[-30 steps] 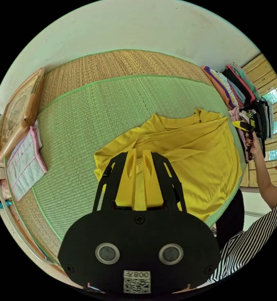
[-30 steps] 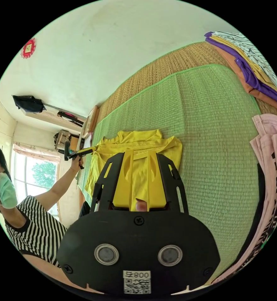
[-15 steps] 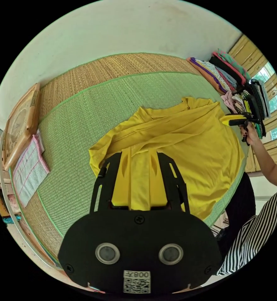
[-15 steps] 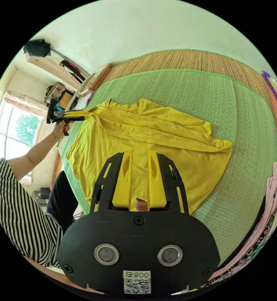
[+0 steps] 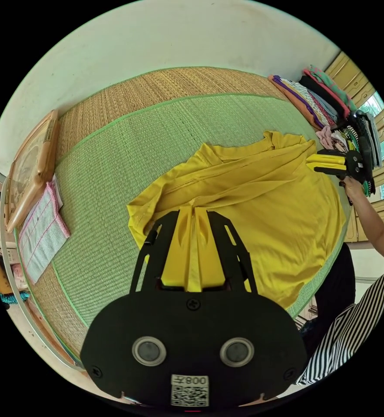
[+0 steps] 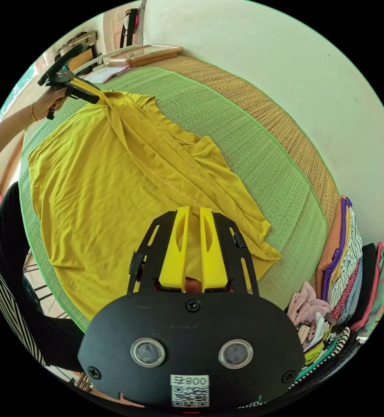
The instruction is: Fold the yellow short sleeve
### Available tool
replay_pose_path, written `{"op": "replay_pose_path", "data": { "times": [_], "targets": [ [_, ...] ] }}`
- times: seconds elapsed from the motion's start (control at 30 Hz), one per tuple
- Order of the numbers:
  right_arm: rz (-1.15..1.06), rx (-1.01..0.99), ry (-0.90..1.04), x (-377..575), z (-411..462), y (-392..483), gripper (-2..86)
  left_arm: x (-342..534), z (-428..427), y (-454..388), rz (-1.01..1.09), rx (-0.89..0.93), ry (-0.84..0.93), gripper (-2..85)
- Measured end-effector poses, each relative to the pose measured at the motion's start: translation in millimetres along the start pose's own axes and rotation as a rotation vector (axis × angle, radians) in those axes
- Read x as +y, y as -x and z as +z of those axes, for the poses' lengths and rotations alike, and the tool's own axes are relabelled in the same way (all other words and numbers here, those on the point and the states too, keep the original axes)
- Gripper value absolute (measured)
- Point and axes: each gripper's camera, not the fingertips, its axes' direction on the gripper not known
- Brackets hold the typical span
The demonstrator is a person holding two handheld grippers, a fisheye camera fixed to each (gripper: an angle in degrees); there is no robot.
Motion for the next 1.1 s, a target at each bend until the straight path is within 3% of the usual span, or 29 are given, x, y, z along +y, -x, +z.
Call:
{"op": "replay_pose_path", "data": {
  "times": [0.57,0.67,0.77,0.87,1.1],
  "targets": [
    [-0.021,-0.041,-0.115,-14.6,-69.4,2.8,3.0,18.1,26.1,51.2,-0.139,0.067,-0.047,0.8],
    [-0.020,0.013,-0.052,-21.2,-51.5,-3.0,1.2,26.0,33.3,55.0,-0.143,0.079,-0.051,1.2],
    [0.059,-0.073,0.002,-27.4,-31.9,-34.0,0.6,36.2,33.9,59.7,-0.155,0.084,-0.079,2.2],
    [0.111,-0.158,-0.013,-23.0,-25.9,-53.3,0.4,52.2,27.7,69.2,-0.203,0.040,-0.126,3.1],
    [0.136,-0.154,-0.021,-9.3,-13.7,-64.7,0.2,92.1,37.3,77.7,-0.165,0.086,-0.139,8.0]
  ]
}}
